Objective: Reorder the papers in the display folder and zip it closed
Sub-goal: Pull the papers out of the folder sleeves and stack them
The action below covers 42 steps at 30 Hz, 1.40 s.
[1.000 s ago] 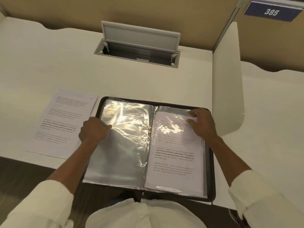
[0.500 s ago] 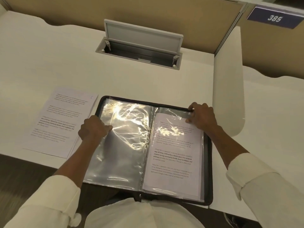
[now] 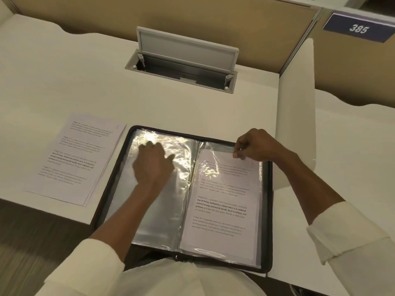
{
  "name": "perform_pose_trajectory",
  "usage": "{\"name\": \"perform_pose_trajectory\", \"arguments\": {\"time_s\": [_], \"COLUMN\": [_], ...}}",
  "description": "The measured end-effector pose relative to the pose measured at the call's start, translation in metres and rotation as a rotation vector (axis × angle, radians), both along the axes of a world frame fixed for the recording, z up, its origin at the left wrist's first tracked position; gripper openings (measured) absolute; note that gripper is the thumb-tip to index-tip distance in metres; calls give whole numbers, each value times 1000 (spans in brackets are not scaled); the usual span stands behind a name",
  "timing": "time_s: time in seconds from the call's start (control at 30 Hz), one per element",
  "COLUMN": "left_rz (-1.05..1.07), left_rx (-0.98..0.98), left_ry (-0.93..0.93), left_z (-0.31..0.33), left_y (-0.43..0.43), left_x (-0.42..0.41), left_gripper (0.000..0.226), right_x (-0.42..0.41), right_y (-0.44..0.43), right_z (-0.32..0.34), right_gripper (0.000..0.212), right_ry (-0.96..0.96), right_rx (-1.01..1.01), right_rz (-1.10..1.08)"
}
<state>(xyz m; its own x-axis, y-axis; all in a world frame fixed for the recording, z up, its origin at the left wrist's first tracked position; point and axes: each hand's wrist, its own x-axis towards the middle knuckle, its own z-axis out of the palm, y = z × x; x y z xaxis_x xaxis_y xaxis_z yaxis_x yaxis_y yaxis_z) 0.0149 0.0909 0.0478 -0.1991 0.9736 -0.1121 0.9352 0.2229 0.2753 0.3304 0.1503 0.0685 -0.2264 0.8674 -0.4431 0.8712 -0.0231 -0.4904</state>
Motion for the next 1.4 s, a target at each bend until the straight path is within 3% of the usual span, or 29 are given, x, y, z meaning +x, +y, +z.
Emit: {"name": "perform_pose_trajectory", "arguments": {"time_s": [0.17,0.27,0.33,0.53,0.7,0.93,1.0,1.1,1.27,1.4], "left_rz": [97,201,275,367,411,430,425,410,78,-47], "left_rx": [-195,-339,-414,-492,-456,-391,-378,-337,-160,35], "left_ry": [-588,-872,-951,-949,-1034,-1042,-1060,-1056,-522,-479], "left_z": [2,4,5,-2,-5,-8,-9,-15,-40,-65], "left_y": [8,15,22,37,35,33,31,27,6,-17], "left_x": [64,92,105,117,124,134,135,136,124,115], "left_gripper": [72,73,72,22,21,19,25,51,64,77], "right_x": [-14,-21,-23,-26,-24,-27,-28,-30,-30,-29], "right_y": [9,14,16,23,39,54,57,58,56,57], "right_z": [21,25,25,30,17,1,0,4,7,2], "right_gripper": [4,6,8,36,16,26,38,44,52,39], "right_ry": [58,78,79,161,19,-275,-263,-224,-227,-315], "right_rx": [-98,-130,-141,-164,-149,-292,-370,-496,-576,-604], "right_rz": [134,175,197,121,71,120,81,-20,-68,2]}}
